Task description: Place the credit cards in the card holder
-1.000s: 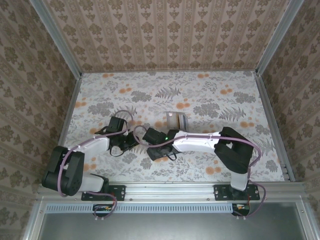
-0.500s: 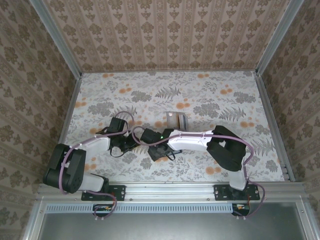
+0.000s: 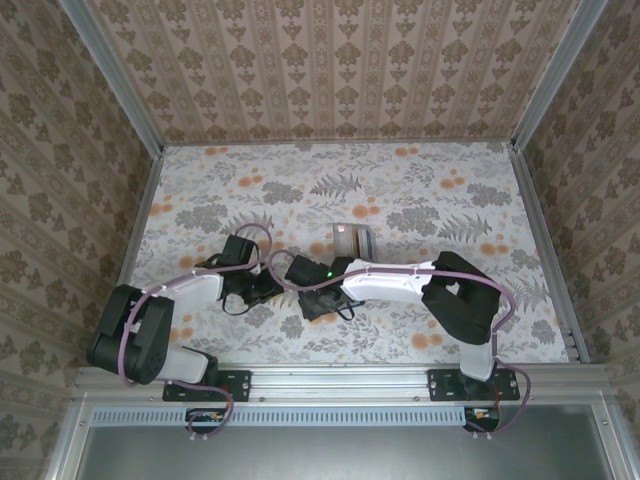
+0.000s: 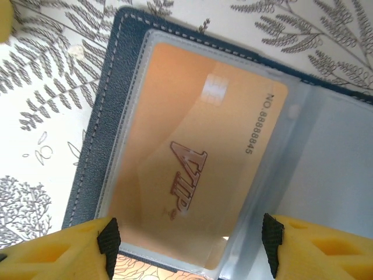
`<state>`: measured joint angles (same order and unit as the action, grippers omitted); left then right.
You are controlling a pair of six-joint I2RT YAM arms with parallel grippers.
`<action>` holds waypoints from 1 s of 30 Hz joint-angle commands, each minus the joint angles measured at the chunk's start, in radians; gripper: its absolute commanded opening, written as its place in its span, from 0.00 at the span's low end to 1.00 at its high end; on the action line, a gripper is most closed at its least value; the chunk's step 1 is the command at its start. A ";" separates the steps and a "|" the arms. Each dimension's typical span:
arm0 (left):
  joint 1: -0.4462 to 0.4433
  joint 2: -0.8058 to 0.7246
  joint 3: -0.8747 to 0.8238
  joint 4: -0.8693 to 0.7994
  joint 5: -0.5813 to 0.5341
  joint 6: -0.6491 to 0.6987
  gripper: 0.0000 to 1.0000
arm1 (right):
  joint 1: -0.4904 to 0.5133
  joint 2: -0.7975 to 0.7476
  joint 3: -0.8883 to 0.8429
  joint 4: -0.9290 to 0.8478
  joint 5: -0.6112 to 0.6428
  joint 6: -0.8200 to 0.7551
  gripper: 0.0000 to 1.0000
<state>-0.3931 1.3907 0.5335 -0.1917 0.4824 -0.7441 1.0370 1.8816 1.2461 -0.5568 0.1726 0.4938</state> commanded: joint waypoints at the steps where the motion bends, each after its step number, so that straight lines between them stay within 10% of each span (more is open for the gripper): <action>1: -0.006 0.010 0.028 -0.019 -0.014 0.020 0.11 | -0.002 -0.014 0.007 0.031 -0.016 0.009 0.70; 19: -0.082 0.012 0.089 -0.031 -0.062 0.087 0.16 | -0.156 -0.343 -0.243 0.109 0.060 0.010 0.68; 30: -0.104 -0.029 0.102 -0.057 -0.142 0.096 0.20 | -0.238 -0.367 -0.337 0.187 -0.244 0.090 0.54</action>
<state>-0.4908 1.3769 0.6281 -0.2340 0.3683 -0.6647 0.7647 1.5192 0.9386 -0.4297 0.0708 0.5373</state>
